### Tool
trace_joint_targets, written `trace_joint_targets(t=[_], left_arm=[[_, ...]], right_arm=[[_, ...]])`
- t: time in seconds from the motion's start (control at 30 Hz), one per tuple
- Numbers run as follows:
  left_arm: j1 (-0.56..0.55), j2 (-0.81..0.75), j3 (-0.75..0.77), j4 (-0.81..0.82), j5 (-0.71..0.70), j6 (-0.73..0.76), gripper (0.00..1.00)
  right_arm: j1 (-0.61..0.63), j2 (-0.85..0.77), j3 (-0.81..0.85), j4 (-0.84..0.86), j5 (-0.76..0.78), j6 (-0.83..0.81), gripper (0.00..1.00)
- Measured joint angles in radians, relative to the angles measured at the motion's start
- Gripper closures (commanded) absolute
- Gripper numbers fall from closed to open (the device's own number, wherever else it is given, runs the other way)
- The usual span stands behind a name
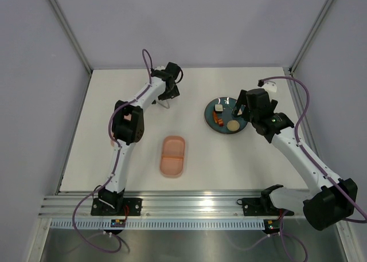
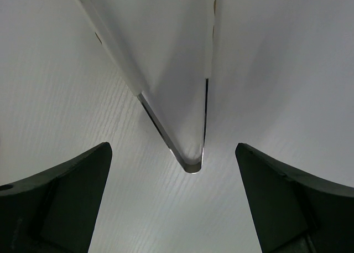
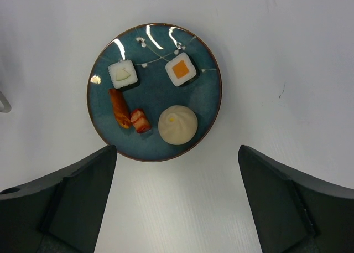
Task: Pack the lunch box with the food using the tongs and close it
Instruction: Pick up the clamp at the center of the board.
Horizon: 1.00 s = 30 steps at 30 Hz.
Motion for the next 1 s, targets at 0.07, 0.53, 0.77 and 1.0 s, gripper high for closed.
trace_joint_targets(t=[0.07, 0.53, 0.77, 1.0], left_arm=[[0.004, 0.013, 0.010, 0.001, 0.000, -0.004, 0.01], [0.070, 0.075, 0.018, 0.010, 0.056, -0.061, 0.08], [0.089, 0.097, 0.052, 0.019, 0.082, -0.055, 0.21], [0.089, 0.092, 0.042, 0.034, 0.123, -0.005, 0.32]], right_arm=[[0.000, 0.000, 0.000, 0.003, 0.000, 0.000, 0.01], [0.000, -0.002, -0.016, 0.005, -0.027, 0.010, 0.00], [0.000, -0.002, -0.019, 0.006, -0.045, 0.020, 0.01], [0.000, -0.001, -0.020, 0.006, -0.051, 0.029, 0.01]])
